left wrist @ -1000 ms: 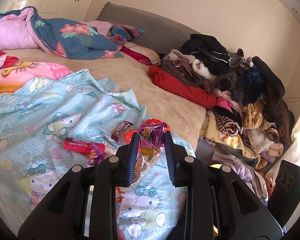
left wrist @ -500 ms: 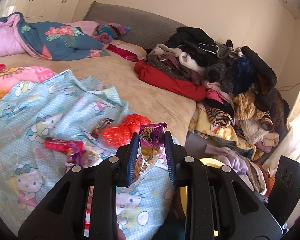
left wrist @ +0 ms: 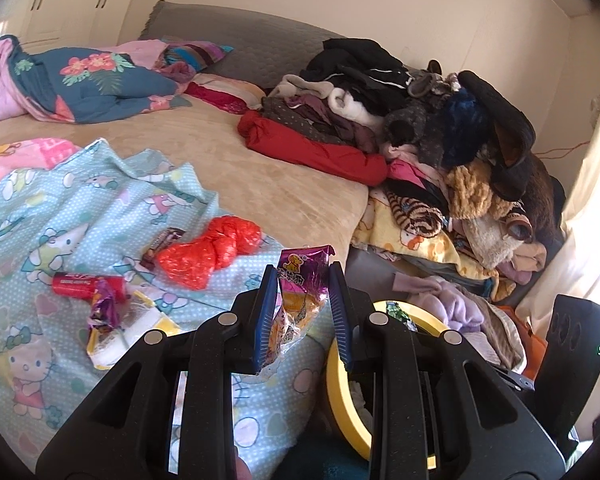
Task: Collect trash
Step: 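Carry the wrappers and black packet over the yellow-rimmed bin with both tools, then open both tools to drop the wrappers and black packet into the bin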
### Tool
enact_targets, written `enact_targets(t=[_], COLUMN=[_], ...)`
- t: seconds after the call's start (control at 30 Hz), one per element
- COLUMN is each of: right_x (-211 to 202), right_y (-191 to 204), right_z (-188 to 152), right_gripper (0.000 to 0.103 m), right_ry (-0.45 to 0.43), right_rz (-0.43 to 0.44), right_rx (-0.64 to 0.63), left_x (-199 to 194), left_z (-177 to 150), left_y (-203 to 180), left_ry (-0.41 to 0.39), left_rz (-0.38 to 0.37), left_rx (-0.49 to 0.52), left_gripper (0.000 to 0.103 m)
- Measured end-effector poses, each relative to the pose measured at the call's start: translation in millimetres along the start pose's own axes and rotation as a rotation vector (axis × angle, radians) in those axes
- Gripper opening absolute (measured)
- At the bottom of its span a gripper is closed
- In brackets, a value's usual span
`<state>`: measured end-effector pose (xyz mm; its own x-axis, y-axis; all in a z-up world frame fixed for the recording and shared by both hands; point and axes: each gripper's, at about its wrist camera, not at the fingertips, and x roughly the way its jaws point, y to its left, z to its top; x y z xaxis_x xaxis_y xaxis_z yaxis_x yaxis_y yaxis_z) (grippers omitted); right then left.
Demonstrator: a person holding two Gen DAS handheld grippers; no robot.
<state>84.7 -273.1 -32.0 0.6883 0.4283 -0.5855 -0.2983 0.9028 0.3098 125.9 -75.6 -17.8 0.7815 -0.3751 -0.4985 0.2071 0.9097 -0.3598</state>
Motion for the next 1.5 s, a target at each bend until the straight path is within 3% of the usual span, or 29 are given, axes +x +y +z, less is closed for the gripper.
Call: enact_targets(t=[1.5], right_x=[-36.2], right_y=[-113.5], right_z=[-14.8], right_gripper=[0.022], right_ry=[-0.049], right_rz=[-0.141], right_rx=[0.215], left_x=[41.9], left_z=[-47.3], left_y=[-94.0], left_ry=[0.152], left_rz=[-0.126], left_rx=[0.173], left_gripper=[0.02])
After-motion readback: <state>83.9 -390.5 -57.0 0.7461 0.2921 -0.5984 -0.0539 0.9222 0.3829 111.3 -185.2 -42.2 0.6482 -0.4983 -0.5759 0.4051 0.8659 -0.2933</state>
